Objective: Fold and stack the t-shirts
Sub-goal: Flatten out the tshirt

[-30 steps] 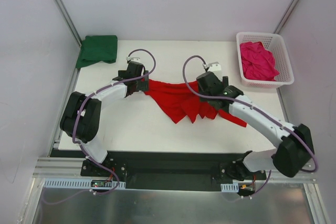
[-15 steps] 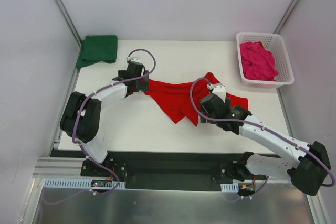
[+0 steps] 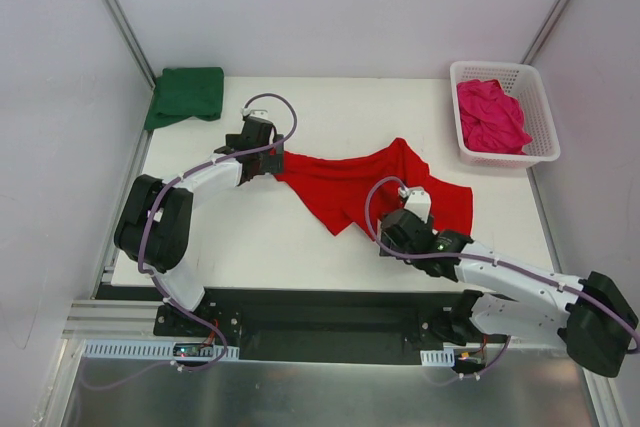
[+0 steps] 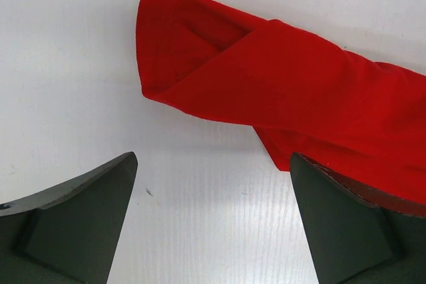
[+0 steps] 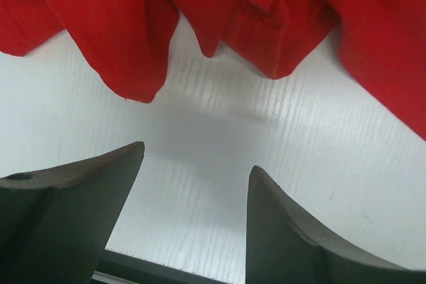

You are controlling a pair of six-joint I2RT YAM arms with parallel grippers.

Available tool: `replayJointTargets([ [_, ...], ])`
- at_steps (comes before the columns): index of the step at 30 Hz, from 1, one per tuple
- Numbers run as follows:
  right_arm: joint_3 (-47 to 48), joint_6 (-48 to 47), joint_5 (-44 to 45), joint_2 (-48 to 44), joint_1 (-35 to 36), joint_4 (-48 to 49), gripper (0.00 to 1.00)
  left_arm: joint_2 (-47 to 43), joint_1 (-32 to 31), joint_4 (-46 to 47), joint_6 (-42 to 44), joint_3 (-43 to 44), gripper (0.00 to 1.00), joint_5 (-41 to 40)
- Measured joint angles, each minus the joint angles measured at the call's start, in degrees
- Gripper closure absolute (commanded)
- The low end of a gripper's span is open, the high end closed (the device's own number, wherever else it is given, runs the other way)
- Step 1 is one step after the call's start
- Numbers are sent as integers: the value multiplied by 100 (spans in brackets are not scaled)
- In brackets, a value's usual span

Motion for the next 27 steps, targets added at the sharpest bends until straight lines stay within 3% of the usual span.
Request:
replayJointTargets([
  [7,-603,68,-546,-94,-470,1086,31,0,0,2,2,0,1,39],
  [18,-1421,-426,-2308,-780,-2050,2459,32,2,2,2,0,0,1,39],
  [27,-1421,-721,-3307,-136,-2199,3254,33,4,2,2,0,0,1,39],
])
